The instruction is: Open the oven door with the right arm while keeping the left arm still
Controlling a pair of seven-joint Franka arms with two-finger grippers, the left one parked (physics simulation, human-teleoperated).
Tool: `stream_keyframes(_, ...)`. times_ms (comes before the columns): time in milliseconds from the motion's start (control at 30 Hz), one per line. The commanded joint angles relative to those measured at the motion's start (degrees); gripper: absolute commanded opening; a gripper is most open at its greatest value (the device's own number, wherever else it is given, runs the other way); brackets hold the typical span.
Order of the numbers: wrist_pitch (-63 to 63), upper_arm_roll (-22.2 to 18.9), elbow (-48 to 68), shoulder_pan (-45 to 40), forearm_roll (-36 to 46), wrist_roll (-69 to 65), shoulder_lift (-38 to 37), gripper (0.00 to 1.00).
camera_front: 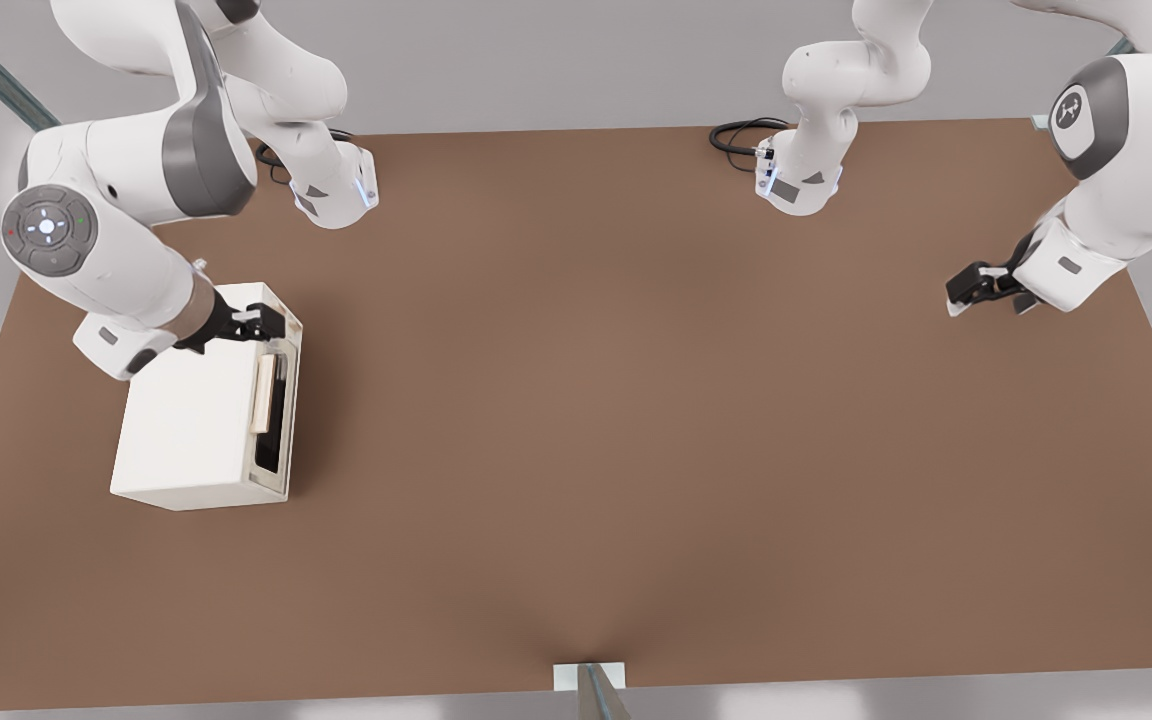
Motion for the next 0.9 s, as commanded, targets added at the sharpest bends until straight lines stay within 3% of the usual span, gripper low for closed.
stream_keyframes(0,-0.4,0.0,-0.1,0.0,-0.1,3.1,0.1,1.0)
stream_keyframes(133,-11.0,0.2,1.3,1.1,-2.8,-3.6,3.9,1.0)
stream_keyframes(167,-11.6,0.3,5.5,1.2,-7.5,-3.7,7.3,0.85)
stream_keyframes(200,-16.0,0.3,8.2,4.0,-12.5,-9.4,9.3,0.0)
stream_keyframes(233,-15.6,0.3,8.6,6.8,-13.2,-10.5,13.5,0.0)
stream_keyframes(267,-14.4,0.2,8.6,10.1,-22.7,-8.2,15.2,0.0)
stream_keyframes(300,-14.4,0.2,8.6,14.8,-37.9,-6.7,19.9,0.0)
stream_keyframes(333,-13.2,0.2,8.6,15.1,-36.5,-6.4,22.2,0.0)
stream_keyframes(367,-9.2,-0.3,6.2,16.5,-37.1,2.5,23.5,0.0)
stream_keyframes(400,2.3,-6.0,-4.8,19.4,-37.4,13.5,20.7,0.0)
stream_keyframes(433,10.1,-11.3,-9.7,20.6,-37.2,15.7,20.1,0.0)
stream_keyframes(533,11.3,-15.2,-10.0,22.9,-36.7,18.4,21.5,0.0)
stream_keyframes(733,0.5,-15.3,-11.4,25.1,-37.2,21.6,21.1,0.0)
stream_keyframes(867,9.3,-18.4,-17.1,25.3,-37.5,22.0,20.0,0.0)
